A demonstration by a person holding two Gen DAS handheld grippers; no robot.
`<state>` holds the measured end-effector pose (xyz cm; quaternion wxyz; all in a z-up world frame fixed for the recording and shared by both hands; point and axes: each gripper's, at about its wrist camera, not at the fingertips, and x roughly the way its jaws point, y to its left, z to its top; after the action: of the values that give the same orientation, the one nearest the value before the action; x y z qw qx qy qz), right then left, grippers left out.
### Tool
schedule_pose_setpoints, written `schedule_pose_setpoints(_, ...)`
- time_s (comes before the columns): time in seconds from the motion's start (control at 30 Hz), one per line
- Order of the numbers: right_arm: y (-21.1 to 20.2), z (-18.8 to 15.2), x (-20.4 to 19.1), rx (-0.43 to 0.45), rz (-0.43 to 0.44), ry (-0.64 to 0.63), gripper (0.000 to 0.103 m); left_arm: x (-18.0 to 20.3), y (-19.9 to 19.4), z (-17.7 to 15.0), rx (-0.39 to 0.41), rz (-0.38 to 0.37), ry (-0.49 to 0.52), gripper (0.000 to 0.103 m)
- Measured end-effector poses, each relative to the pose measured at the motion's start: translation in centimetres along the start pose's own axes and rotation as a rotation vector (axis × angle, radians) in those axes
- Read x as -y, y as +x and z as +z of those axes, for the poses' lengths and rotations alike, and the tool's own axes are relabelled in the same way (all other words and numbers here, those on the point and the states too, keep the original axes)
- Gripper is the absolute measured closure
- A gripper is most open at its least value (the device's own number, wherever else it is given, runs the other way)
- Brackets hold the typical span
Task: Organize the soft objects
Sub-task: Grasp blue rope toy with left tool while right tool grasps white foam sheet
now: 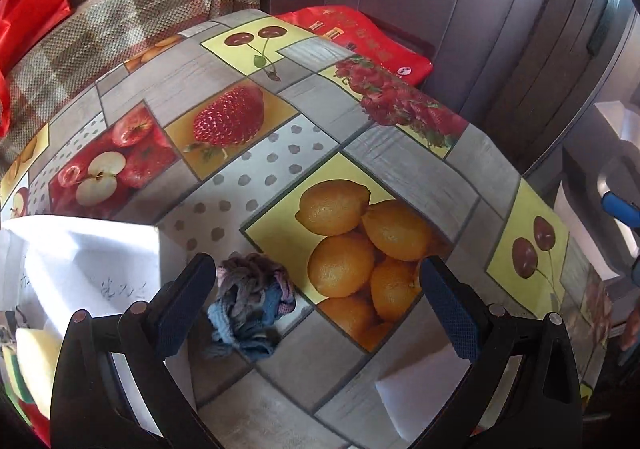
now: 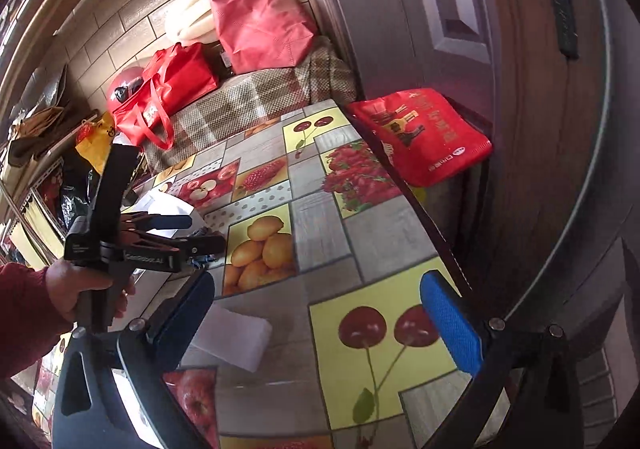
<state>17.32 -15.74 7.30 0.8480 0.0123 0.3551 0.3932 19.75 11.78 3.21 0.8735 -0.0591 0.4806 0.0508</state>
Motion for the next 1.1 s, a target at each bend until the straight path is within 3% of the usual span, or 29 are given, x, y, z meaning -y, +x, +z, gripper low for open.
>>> schedule_pose_setpoints(0.1, -0.3, -0.3, 0.8, -0.006, -0.003, 0.032, 0.000, -0.1, 1.5, -0.2, -0.026, 0.072, 0.002, 0.001)
schedule_pose_setpoints(0.23, -0.2, -0.1, 0.6, -0.006, 0.004, 0.037, 0.000, -0.8, 2.0, -0.8, -0.039, 0.057, -0.040, 0.001)
schedule_pose_setpoints(0.3, 0.0, 0.0, 0.3, -0.005, 0.017, 0.034, 0.000, 0.0, 2.3, -1.3, -0.069, 0.034, -0.020, 0.009)
schedule_pose_setpoints(0.4, 0.2, 0.2, -0.2, 0.000, 0.035, 0.028, 0.000, 1.4, 2.0, -2.5, -0.068, 0.046, 0.035, 0.027)
schedule_pose_setpoints(0.47, 0.3, 0.3, -0.5, 0.004, 0.045, 0.027, 0.000, 1.7, 1.0, -3.2, -0.051, 0.024, 0.034, 0.068)
schedule_pose_setpoints(0.53, 0.4, 0.3, -0.7, 0.006, 0.055, 0.024, 0.000, 1.3, 0.0, -3.6, -0.049, -0.053, -0.021, 0.078)
schedule_pose_setpoints(0.7, 0.4, 0.3, -1.1, 0.005, 0.074, 0.026, 0.000, 1.0, -2.8, -3.8, 0.047, -0.080, -0.069, 0.075)
schedule_pose_setpoints(0.77, 0.4, 0.2, -1.0, 0.006, 0.076, 0.034, 0.000, 0.8, -3.3, -3.4, 0.070, -0.110, -0.065, 0.058)
schedule_pose_setpoints(0.83, 0.3, 0.2, -0.7, 0.008, 0.079, 0.044, 0.000, 1.0, -2.9, -2.9, 0.055, -0.121, -0.052, 0.052)
schedule_pose_setpoints(1.0, 0.0, 0.0, -0.3, 0.011, 0.078, 0.064, 0.000, 2.2, -0.5, -2.3, -0.008, 0.009, -0.005, 0.052)
schedule_pose_setpoints(1.1, 0.3, 0.1, -1.0, 0.005, 0.082, 0.029, 0.000, 2.9, 0.9, -2.7, -0.046, 0.048, 0.034, 0.053)
